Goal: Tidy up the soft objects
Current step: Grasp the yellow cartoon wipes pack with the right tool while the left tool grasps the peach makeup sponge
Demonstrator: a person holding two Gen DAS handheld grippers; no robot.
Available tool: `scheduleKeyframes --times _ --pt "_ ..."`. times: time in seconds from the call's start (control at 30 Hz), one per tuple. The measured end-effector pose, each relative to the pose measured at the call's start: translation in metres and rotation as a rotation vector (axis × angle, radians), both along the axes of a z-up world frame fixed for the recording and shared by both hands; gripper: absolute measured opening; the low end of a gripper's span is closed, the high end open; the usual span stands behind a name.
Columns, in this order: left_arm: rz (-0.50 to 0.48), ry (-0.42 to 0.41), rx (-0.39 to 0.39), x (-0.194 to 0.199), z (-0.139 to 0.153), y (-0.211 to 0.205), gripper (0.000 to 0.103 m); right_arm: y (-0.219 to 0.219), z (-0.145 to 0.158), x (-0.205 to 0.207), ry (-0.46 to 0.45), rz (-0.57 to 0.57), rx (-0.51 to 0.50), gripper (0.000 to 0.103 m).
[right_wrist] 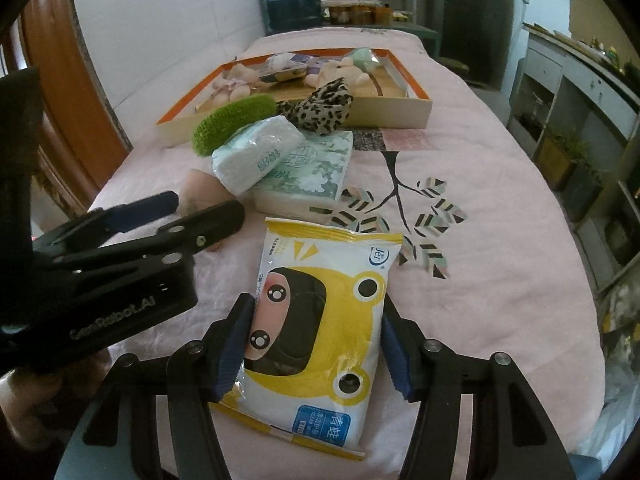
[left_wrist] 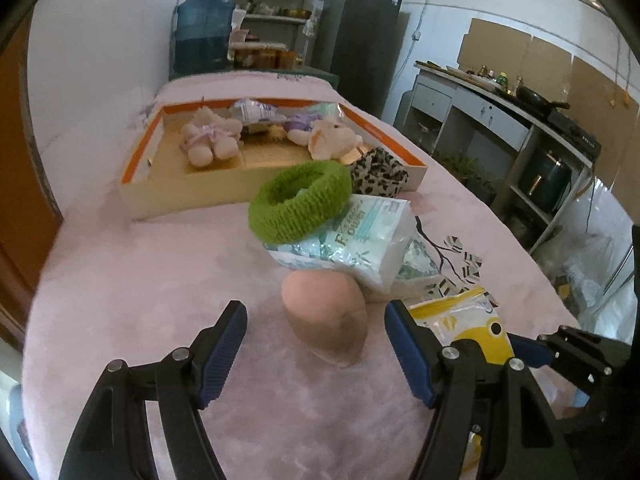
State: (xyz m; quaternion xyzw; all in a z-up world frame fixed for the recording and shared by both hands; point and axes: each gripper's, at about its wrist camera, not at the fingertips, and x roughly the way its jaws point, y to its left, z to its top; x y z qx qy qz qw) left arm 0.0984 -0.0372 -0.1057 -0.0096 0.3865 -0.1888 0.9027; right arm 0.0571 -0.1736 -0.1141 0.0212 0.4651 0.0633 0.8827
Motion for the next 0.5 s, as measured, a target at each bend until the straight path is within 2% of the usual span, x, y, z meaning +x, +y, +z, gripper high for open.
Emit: scheduleKeyframes --times 0.03,0.13,0.5 --pt "0.000 0.013 -0.010 0.002 -0.002 0.000 0.051 0.000 0.000 0.000 -0.001 0.001 0.001 0.061" --pt "0.005 0.055 -0.040 0.008 -0.007 0.002 0.041 -0.002 -0.001 0.001 -0.001 0.000 0.011 0.061" --pt "0.001 0.037 -0.058 -0.007 0.001 0.009 0.039 -0.001 0.008 -0.006 -0.033 0.015 0.015 0.061"
